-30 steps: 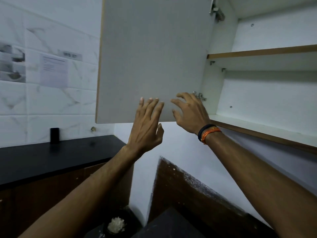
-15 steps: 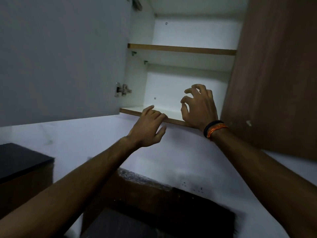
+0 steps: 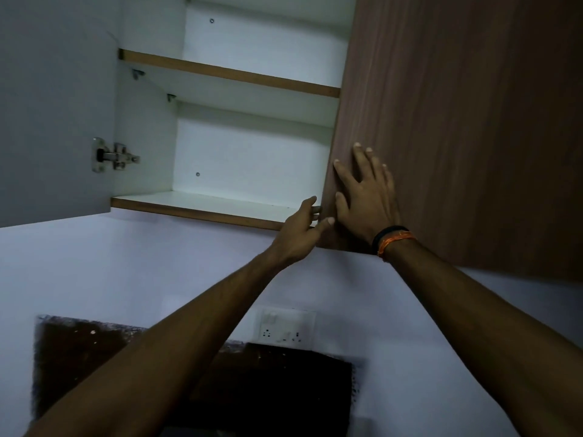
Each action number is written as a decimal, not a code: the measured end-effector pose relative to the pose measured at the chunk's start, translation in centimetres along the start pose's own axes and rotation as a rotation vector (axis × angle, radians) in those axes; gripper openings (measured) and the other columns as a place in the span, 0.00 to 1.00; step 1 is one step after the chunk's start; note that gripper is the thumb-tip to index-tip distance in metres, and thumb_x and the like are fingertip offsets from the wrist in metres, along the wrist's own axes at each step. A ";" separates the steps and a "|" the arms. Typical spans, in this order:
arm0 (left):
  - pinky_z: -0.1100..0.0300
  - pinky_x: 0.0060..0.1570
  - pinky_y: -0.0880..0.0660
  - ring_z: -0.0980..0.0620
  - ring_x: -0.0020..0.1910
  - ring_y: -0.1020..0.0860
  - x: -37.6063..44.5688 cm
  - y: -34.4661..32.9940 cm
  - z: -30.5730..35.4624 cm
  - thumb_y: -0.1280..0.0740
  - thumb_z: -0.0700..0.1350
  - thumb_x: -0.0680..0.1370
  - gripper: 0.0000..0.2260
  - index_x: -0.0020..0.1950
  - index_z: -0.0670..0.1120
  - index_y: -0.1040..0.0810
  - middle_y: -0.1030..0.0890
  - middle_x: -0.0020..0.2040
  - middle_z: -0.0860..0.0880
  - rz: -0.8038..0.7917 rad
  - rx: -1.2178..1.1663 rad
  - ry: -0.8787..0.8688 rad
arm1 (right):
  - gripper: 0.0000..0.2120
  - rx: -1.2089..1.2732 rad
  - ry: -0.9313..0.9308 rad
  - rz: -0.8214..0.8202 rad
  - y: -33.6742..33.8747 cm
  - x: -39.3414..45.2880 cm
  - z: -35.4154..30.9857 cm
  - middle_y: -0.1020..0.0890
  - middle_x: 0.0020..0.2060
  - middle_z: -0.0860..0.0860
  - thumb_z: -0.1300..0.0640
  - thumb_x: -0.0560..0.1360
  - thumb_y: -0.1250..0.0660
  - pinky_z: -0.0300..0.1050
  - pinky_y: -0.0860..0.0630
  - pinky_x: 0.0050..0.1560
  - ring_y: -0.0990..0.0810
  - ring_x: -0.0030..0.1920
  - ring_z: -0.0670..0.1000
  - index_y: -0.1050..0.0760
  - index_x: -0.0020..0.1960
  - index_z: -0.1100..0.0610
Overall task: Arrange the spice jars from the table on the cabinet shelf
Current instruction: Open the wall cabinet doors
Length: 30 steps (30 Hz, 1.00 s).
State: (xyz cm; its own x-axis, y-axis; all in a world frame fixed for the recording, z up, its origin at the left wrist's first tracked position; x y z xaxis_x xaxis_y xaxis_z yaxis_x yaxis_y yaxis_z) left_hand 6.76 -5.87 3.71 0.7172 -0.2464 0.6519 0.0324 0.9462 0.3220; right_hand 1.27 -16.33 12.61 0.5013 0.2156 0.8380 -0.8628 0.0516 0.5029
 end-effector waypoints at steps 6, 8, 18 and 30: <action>0.63 0.49 0.21 0.49 0.59 0.20 1.7 -2.0 -2.0 0.33 0.44 0.81 0.18 0.70 0.43 0.29 0.20 0.62 0.46 0.051 -0.413 0.141 | 0.33 0.035 -0.058 -0.043 -1.1 -0.5 1.0 0.52 0.81 0.57 0.46 0.80 0.41 0.65 0.49 0.77 0.52 0.80 0.60 0.49 0.81 0.48; 0.66 0.42 0.22 0.51 0.53 0.20 1.5 -2.1 -2.3 0.32 0.44 0.80 0.13 0.63 0.44 0.26 0.19 0.55 0.49 0.077 -0.386 0.139 | 0.32 0.046 -0.093 -0.021 -1.1 -0.6 1.0 0.51 0.81 0.56 0.43 0.80 0.42 0.66 0.49 0.77 0.52 0.80 0.59 0.49 0.81 0.48; 0.54 0.54 0.19 0.48 0.54 0.18 -0.7 -2.5 -0.7 0.35 0.39 0.81 0.11 0.63 0.45 0.24 0.17 0.56 0.46 0.033 -0.331 0.073 | 0.50 0.034 -0.329 0.117 1.6 -0.6 -1.1 0.54 0.81 0.57 0.33 0.72 0.34 0.73 0.51 0.75 0.55 0.80 0.64 0.56 0.82 0.52; 0.51 0.58 0.20 0.50 0.57 0.17 -5.2 -6.4 6.4 0.30 0.46 0.73 0.17 0.62 0.46 0.22 0.16 0.57 0.48 -0.254 -0.471 -0.141 | 0.51 0.246 -0.298 0.326 10.3 -5.9 0.4 0.49 0.81 0.52 0.49 0.66 0.28 0.70 0.37 0.71 0.47 0.80 0.58 0.51 0.81 0.51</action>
State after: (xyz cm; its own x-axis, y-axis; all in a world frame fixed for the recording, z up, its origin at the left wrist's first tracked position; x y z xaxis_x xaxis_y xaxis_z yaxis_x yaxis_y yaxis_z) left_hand -1.65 -11.96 2.66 0.5471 -0.4741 0.6899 0.5235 0.8369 0.1600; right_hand -10.54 -17.51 12.88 0.2360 -0.1071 0.9658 -0.9547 -0.2110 0.2099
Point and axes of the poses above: each hand's wrist, its own x-axis towards the middle knuckle, its own y-axis out of the back of the hand, z = x × y, the point moved 10 cm from there along x, towards the middle knuckle
